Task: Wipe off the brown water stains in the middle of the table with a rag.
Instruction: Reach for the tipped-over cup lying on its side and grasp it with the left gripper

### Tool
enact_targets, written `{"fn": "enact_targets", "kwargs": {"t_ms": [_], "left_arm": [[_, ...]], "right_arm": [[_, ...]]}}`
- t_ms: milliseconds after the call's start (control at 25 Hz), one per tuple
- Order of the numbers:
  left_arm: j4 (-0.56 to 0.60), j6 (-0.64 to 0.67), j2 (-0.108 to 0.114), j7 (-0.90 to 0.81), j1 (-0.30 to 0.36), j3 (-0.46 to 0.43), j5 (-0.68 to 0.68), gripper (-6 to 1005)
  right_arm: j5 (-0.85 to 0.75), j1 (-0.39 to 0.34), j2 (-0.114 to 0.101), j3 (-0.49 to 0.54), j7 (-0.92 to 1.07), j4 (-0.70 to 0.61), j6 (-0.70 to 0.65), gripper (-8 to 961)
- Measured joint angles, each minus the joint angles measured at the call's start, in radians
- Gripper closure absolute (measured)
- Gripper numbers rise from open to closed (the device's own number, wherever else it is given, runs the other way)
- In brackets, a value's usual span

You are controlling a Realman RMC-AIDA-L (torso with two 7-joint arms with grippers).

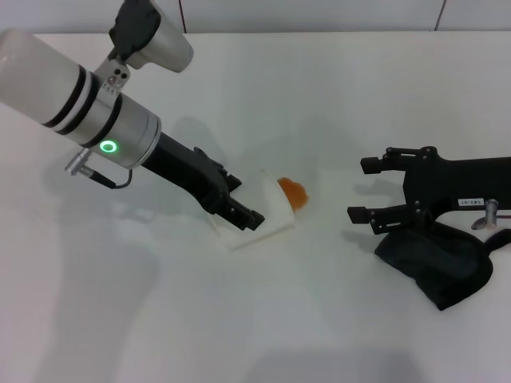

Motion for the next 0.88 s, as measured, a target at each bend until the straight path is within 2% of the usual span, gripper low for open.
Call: {"fn": "enact_targets", "kwargs": {"t_ms": [880], "left_arm": [[0.032, -0.025, -0.001, -0.005, 0.010, -0.001, 0.038, 151]], "right_arm": [[0.000, 0.000, 0.000, 0.000, 0.000, 0.002, 0.000, 83]]}}
